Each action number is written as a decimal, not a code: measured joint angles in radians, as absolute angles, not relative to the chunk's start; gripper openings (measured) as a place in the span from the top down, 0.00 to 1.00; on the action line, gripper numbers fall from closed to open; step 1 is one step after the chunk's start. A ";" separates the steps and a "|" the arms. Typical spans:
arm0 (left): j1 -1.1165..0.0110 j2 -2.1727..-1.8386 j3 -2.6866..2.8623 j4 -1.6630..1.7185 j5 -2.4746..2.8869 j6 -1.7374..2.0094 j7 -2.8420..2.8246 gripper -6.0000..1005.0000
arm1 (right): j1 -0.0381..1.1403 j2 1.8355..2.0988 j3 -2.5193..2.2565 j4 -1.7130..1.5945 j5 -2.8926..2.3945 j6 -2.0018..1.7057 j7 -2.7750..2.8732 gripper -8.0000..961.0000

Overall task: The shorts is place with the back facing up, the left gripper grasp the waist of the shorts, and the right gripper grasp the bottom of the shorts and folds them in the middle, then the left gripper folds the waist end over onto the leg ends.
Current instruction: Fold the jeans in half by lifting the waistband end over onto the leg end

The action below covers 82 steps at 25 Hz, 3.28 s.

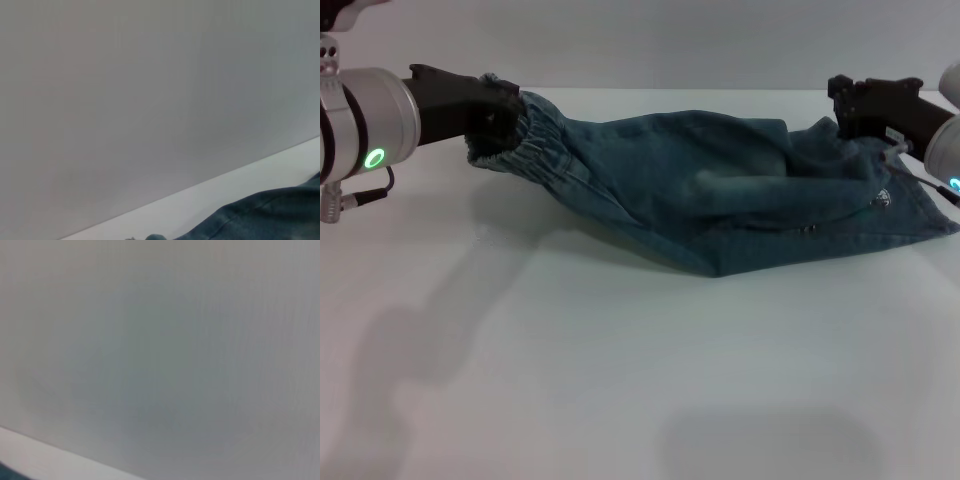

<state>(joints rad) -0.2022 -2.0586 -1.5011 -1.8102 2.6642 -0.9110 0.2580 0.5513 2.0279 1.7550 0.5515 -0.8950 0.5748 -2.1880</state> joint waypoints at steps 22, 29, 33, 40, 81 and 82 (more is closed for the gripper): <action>-0.205 -2.059 -1.447 -1.937 2.665 -0.881 0.261 0.99 | 0.564 2.087 1.408 0.554 -0.631 0.530 -2.294 0.99; -0.212 -2.058 -1.426 -1.967 2.664 -0.879 0.261 0.99 | 0.581 2.086 1.316 0.554 -0.566 0.517 -2.265 0.99; -0.218 -2.059 -1.422 -1.968 2.664 -0.876 0.262 0.99 | 0.605 2.086 1.192 0.557 -0.477 0.498 -2.257 0.99; -0.238 -2.059 -1.421 -1.961 2.665 -0.869 0.267 0.99 | 0.656 2.088 1.058 0.558 -0.401 0.453 -2.246 0.99; -0.292 -2.060 -1.367 -1.991 2.663 -0.850 0.302 0.99 | 0.707 2.088 1.059 0.601 -0.400 0.377 -2.125 0.99; -0.293 -2.060 -1.367 -1.992 2.663 -0.850 0.302 0.99 | 0.716 2.088 1.054 0.600 -0.400 0.377 -2.118 0.99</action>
